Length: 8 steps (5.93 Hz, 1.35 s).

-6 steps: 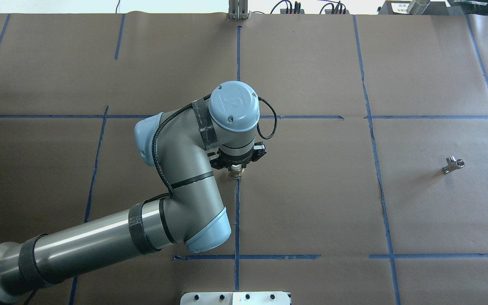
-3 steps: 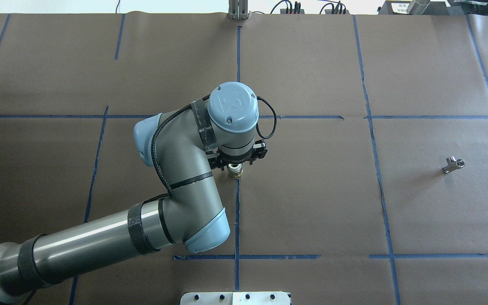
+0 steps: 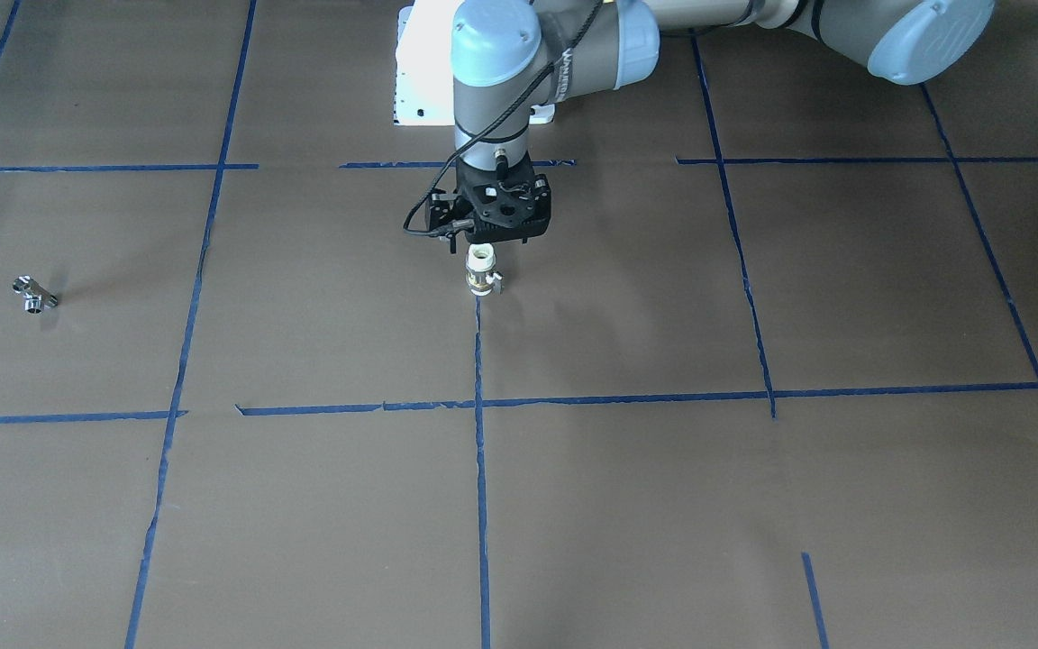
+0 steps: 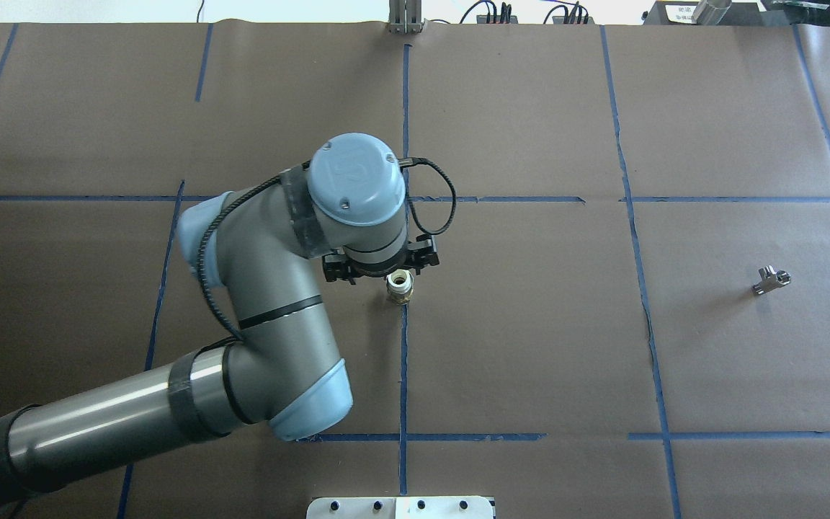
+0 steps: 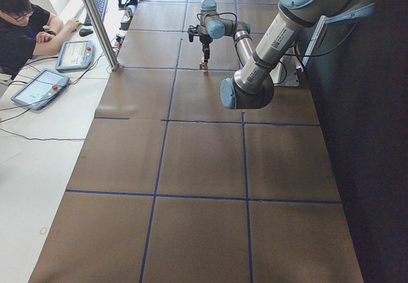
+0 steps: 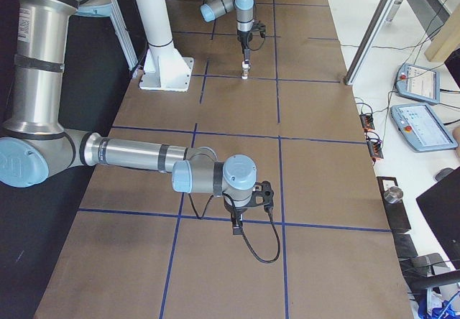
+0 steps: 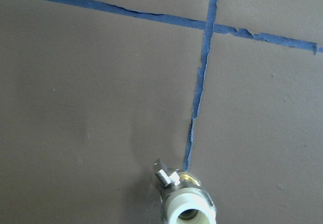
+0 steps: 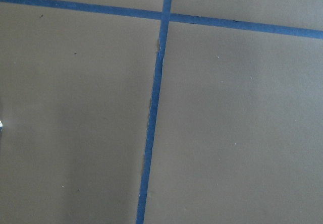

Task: Assemble PPR valve and pipe with both arms
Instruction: 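Withdraw the left arm to rest while the right gripper reaches the chrome pipe fitting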

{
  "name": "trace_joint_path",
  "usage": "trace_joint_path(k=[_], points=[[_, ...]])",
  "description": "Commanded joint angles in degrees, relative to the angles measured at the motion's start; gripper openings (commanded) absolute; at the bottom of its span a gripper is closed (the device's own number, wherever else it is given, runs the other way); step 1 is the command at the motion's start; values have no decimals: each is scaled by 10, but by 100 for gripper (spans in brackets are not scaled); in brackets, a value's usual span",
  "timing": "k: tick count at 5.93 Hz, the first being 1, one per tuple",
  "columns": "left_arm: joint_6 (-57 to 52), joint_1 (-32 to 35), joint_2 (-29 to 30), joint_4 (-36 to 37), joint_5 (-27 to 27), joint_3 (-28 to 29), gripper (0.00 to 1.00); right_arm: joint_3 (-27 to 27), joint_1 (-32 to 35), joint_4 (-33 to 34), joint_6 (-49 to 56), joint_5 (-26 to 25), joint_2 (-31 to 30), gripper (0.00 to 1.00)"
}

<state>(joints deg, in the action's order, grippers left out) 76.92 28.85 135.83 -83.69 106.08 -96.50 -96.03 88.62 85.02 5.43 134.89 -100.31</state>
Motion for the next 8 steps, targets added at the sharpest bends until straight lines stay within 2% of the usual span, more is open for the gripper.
trace_joint_path(k=[1,3,5,6,7,8], points=[[-163,56,-116,19,19,-104,100,1,-1,-26,-1,-1,3,100],[-403,205,-233,6,137,-113,100,2,-7,-53,-3,11,3,100],[-692,387,-352,6,238,-92,100,-3,-11,-77,-2,47,4,100],[-779,476,-395,6,272,-52,100,-6,-19,-110,-2,49,5,100],[-834,558,-445,5,317,-22,100,-13,-20,-149,-15,74,4,100],[-853,595,-512,-11,331,-25,100,-17,-51,-150,-61,68,21,100]])
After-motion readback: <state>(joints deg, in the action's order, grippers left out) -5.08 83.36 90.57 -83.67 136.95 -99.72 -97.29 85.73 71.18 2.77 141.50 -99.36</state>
